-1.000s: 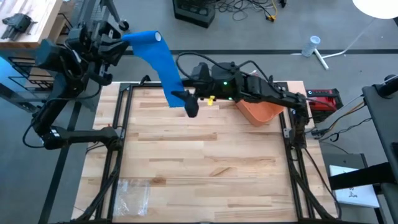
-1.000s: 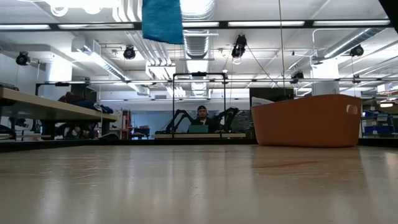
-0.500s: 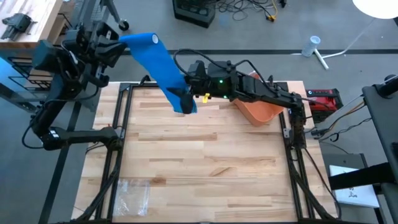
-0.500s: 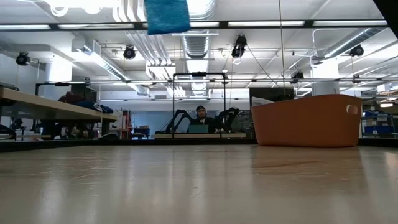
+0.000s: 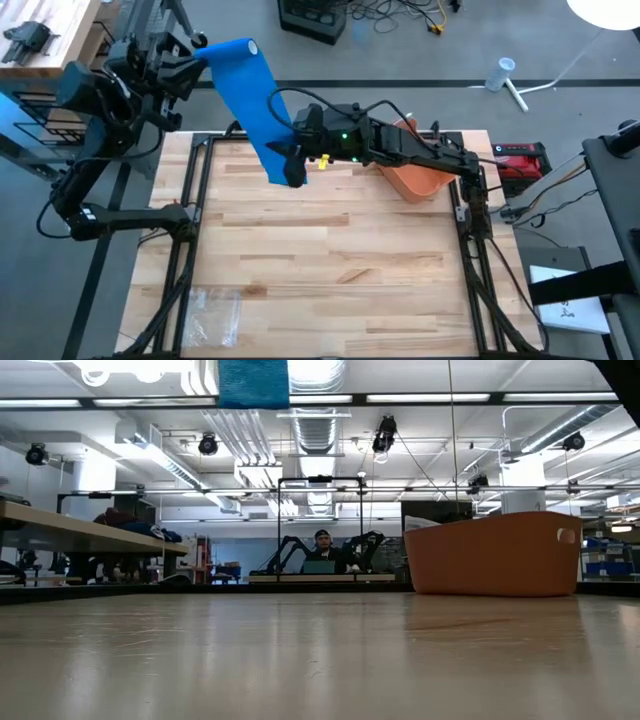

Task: Roll bandage
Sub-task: Roll the blue bandage

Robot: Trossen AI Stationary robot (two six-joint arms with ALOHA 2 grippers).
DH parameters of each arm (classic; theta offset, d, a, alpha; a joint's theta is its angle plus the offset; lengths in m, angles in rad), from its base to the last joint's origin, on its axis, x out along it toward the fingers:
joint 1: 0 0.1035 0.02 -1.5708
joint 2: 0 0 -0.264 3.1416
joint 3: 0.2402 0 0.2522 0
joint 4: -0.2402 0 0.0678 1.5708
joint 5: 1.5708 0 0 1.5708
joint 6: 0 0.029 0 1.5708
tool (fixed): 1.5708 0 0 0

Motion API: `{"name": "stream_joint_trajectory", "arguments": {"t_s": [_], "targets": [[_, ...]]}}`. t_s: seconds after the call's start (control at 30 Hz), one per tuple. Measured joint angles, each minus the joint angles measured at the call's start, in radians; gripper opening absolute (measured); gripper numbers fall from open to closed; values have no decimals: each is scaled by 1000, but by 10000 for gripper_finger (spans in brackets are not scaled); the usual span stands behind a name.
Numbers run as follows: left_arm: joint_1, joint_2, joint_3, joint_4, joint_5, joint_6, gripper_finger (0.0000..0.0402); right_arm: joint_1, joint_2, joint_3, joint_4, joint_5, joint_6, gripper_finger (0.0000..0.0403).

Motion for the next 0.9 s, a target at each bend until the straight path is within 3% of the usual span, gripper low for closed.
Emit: {"name": "stream_joint_trajectory", "arguments": {"t_s": [0.17,0.53,0.9], "targets": [[14,8,0,-5,-14,13,2,0,-2,0,4,-86,13,11],[65,91,0,-36,-62,154,2,53,-24,11,20,-284,163,2],[64,208,-2,-53,-111,201,1,114,-93,12,213,-293,278,2]]}}
